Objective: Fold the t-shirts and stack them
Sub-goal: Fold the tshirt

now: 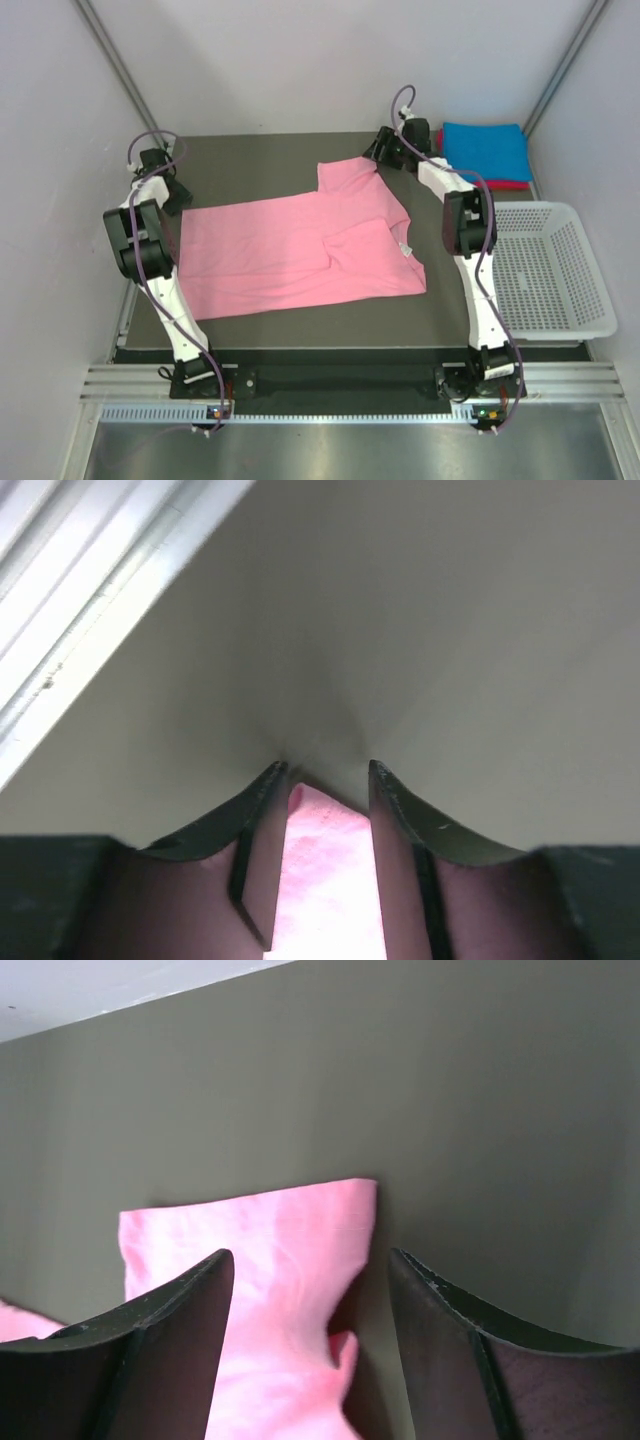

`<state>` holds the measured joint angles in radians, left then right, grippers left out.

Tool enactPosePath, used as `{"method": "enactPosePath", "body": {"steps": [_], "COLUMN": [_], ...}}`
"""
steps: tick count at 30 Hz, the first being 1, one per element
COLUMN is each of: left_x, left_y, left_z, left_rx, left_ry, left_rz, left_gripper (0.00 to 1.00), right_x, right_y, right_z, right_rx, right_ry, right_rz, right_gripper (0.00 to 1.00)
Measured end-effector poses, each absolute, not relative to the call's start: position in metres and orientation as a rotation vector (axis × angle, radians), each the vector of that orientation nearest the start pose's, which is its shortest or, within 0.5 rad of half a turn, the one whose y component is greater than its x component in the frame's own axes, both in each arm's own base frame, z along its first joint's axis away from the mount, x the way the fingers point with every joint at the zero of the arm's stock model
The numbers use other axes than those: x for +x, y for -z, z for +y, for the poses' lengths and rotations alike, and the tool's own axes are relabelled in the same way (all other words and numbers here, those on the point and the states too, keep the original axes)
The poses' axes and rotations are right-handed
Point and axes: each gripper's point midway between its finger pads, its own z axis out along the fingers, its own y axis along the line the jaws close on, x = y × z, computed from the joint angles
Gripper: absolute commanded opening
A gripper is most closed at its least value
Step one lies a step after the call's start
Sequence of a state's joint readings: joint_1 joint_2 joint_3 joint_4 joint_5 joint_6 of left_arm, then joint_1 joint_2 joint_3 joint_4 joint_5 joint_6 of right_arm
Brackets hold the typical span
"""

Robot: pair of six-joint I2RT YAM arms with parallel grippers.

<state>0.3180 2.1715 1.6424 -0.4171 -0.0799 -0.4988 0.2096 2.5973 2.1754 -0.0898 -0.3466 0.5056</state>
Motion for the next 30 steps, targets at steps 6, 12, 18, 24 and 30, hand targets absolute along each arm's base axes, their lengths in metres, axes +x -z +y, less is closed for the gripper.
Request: {"method": "enactPosePath", "body": {"steps": [6, 12, 18, 24, 30], "left_x": [0.507, 0.507, 0.506, 0.504, 0.503], "left_y": [-0.035, -0.032, -0.033, -0.032, -0.032], "left_z": [0.154, 0.15, 0.145, 0.144, 0.141], "left_rx": [-1.004, -0.991, -0.982, -0.984, -0.984], "left_ry": [0.018, 0.041, 0.069, 0.075, 0.094], "left_rz": [2.316, 2.335, 2.351, 2.361, 2.369], "left_gripper": [0.18, 0.0, 0.0, 0.0, 0.0], "right_x": [0.651, 0.653, 0.653, 0.648, 0.65], "right_y": [-0.066, -0.055, -0.055, -0.049, -0.057], "right_z": [0.23, 0.233, 0.232, 0.236, 0.238], "right_rx": [0.106, 0.128, 0.141, 0.152, 0.144], "right_ry": [-0.866, -0.891, -0.878, -0.881, -0.877], "right_rz": [2.118, 2.123, 2.138, 2.167, 2.158], "right_gripper": [0.59, 0.56, 0.46, 0.29, 0.0]}}
